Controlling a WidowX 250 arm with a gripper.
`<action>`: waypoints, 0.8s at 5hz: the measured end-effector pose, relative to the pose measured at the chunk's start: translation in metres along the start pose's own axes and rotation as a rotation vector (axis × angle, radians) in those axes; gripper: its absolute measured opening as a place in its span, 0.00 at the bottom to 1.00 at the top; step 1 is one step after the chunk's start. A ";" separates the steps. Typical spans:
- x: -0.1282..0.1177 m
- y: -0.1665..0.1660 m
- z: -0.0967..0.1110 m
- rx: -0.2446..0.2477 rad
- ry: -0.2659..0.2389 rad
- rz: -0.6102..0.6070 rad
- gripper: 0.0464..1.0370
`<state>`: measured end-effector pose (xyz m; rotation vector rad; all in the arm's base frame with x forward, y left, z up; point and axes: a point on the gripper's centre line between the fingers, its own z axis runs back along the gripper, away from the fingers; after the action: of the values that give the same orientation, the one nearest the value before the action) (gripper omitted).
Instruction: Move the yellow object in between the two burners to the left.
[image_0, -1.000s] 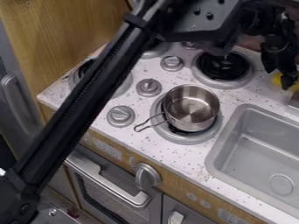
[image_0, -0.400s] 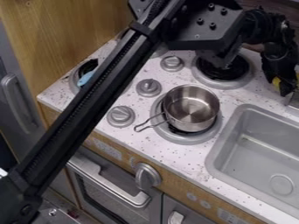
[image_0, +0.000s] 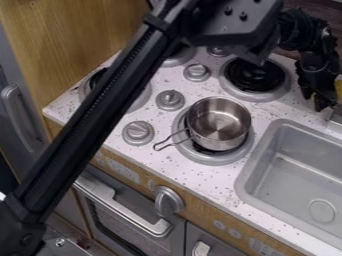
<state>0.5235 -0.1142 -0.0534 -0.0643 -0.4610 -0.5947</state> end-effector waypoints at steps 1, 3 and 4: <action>-0.022 0.011 0.011 0.035 0.011 0.073 0.46; -0.071 0.076 0.063 0.188 0.025 0.259 0.46; -0.094 0.106 0.087 0.253 0.023 0.361 0.46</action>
<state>0.4786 0.0399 -0.0086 0.0992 -0.4850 -0.1805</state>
